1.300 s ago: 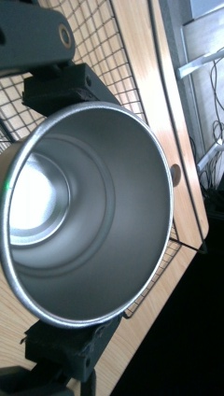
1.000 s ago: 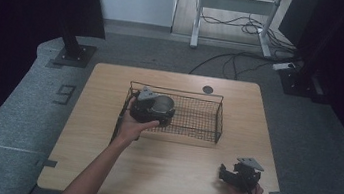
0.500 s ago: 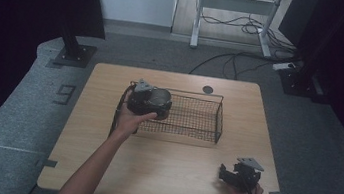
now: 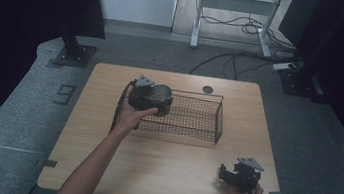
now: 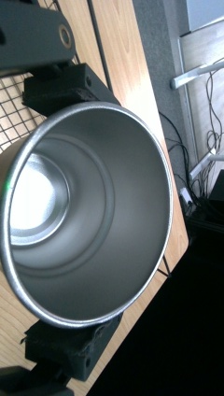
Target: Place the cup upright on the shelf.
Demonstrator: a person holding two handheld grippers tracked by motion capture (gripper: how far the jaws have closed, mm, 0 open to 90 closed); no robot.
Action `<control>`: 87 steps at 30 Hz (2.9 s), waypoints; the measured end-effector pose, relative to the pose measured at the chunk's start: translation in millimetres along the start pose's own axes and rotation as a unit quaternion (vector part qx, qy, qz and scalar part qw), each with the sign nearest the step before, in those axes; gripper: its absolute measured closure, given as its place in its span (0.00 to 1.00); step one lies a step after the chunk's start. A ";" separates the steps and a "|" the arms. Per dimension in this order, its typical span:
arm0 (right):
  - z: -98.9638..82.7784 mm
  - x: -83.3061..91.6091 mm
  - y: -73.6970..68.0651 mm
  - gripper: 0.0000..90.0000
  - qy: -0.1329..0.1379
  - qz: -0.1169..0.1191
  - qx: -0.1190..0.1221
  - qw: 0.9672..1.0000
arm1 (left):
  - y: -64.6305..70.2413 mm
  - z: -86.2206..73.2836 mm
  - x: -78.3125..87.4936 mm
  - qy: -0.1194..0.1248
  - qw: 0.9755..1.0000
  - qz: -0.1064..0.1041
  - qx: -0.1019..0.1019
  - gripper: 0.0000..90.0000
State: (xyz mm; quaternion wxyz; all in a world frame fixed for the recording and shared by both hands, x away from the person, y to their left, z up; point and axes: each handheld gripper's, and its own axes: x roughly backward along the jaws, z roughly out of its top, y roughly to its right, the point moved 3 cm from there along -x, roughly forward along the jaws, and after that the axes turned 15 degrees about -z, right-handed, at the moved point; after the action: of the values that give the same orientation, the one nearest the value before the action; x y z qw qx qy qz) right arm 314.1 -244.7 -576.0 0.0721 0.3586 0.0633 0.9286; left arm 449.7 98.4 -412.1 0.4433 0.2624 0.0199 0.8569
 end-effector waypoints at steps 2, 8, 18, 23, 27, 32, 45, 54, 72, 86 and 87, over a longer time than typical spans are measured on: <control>0.0 0.0 0.0 0.11 0.000 0.000 0.000 1.000 | -0.9 1.0 -0.1 -0.001 1.000 0.002 -0.002 0.17; 0.0 0.0 0.0 0.11 0.000 0.000 0.000 1.000 | -5.5 5.5 -3.8 0.000 1.000 0.005 -0.002 0.17; -0.1 0.2 -0.2 0.11 0.000 0.000 -0.001 1.000 | -12.1 5.4 -12.2 -0.010 1.000 0.011 0.000 0.17; -0.1 0.2 -0.3 0.11 0.000 0.000 0.000 1.000 | -14.2 5.1 -16.1 -0.015 1.000 0.013 0.001 0.17; 0.0 0.1 -0.1 0.11 0.000 0.000 0.000 1.000 | -15.9 1.9 -22.0 -0.018 1.000 0.010 0.005 0.17; -0.1 0.3 -0.3 0.11 0.000 0.001 0.000 1.000 | -23.0 -5.6 -30.8 -0.021 1.000 0.017 0.015 0.17; -0.1 0.3 -0.3 0.12 0.000 0.001 0.000 1.000 | -37.5 -28.5 -46.4 -0.046 0.998 0.025 0.047 0.17; -0.1 0.4 -0.3 0.12 0.000 0.001 0.000 1.000 | -43.0 -38.6 -53.9 -0.051 0.996 0.028 0.060 0.17; -0.1 0.4 -0.4 0.12 0.000 0.001 0.000 1.000 | -52.7 -55.1 -65.3 -0.068 0.994 0.036 0.073 0.17; -0.1 0.4 -0.3 0.12 0.000 0.001 0.000 1.000 | -50.9 -60.2 -69.8 -0.100 0.991 0.047 0.080 0.17; -0.1 0.4 -0.3 0.12 0.000 0.001 0.000 1.000 | -50.6 -60.9 -70.3 -0.105 0.990 0.046 0.080 0.17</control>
State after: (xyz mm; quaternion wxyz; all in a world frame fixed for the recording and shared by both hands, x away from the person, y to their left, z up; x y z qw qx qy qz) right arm 313.8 -244.3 -575.9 0.0706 0.3583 0.0629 0.9288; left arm 492.2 87.0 -508.4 0.3806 0.3861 0.0299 0.8397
